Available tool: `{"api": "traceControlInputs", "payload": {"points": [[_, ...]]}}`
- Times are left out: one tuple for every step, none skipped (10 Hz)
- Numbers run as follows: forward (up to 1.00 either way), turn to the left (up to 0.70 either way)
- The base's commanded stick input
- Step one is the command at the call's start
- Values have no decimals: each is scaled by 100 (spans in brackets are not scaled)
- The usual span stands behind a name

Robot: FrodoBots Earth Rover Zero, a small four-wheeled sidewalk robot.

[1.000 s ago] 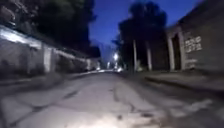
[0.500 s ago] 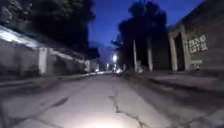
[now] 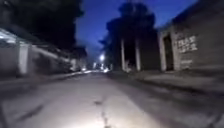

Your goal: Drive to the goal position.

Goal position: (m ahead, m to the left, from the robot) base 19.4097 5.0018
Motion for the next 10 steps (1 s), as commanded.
{"api": "traceControlInputs", "payload": {"points": [[85, 1], [85, 1], [85, 1], [85, 1], [85, 1], [85, 1], [85, 1], [85, 1], [85, 1], [85, 1]]}}
